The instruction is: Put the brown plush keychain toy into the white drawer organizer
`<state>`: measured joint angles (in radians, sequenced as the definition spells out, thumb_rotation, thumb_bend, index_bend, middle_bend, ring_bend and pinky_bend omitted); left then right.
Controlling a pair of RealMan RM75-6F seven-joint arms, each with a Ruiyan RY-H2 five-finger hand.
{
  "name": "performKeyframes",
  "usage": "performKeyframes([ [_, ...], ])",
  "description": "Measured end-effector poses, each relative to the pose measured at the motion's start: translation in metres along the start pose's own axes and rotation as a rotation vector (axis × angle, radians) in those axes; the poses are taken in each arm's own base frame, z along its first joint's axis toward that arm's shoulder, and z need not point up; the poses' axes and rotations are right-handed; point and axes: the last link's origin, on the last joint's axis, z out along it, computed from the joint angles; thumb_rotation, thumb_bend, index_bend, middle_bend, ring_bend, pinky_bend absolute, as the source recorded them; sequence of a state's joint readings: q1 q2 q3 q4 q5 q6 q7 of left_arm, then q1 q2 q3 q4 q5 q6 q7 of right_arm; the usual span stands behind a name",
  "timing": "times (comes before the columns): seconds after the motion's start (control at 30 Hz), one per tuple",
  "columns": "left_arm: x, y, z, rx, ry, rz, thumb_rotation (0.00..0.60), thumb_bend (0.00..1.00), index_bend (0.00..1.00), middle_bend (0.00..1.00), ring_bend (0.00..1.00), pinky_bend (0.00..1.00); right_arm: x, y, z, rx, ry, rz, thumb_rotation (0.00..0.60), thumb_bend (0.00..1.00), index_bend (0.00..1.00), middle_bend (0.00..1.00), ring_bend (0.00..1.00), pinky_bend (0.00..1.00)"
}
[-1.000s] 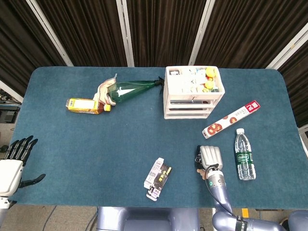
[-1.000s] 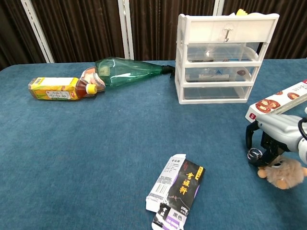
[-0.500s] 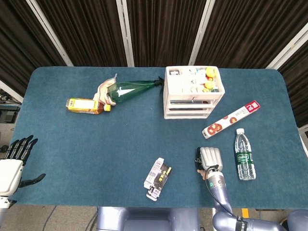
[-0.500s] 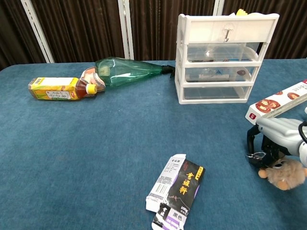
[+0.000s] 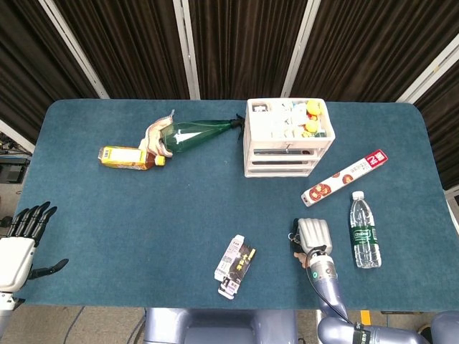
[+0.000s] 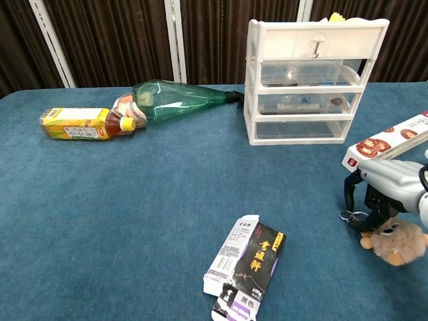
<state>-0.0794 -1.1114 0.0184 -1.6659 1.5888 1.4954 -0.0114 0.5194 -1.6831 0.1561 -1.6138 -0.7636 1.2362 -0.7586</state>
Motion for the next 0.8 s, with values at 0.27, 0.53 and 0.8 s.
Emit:
performKeyframes([
  [0.27,-0.0001,0.0003,-0.0002,-0.002,-0.003,-0.001,0.6,0.05,0.01,0.0,0.0,0.0,0.0021,0.0012,-0.0001,-0.001,0.009,0.007,0.6,0.29,0.6,1.0,1.0,0.89],
  [0.53,0.0,0.0005,-0.0005,-0.003,-0.005,-0.003,0.6,0.05,0.01,0.0,0.0,0.0,0.0011,0.0032,-0.0009,-0.002,-0.014,-0.006,0.6,0.27,0.37,1.0,1.0,0.89],
  [0.8,0.0,0.0003,-0.0003,-0.001,-0.009,-0.006,0.6,0.05,0.01,0.0,0.0,0.0,0.0037,-0.0007,-0.0047,0.006,-0.042,-0.025,0.6,0.26,0.34,1.0,1.0,0.89],
])
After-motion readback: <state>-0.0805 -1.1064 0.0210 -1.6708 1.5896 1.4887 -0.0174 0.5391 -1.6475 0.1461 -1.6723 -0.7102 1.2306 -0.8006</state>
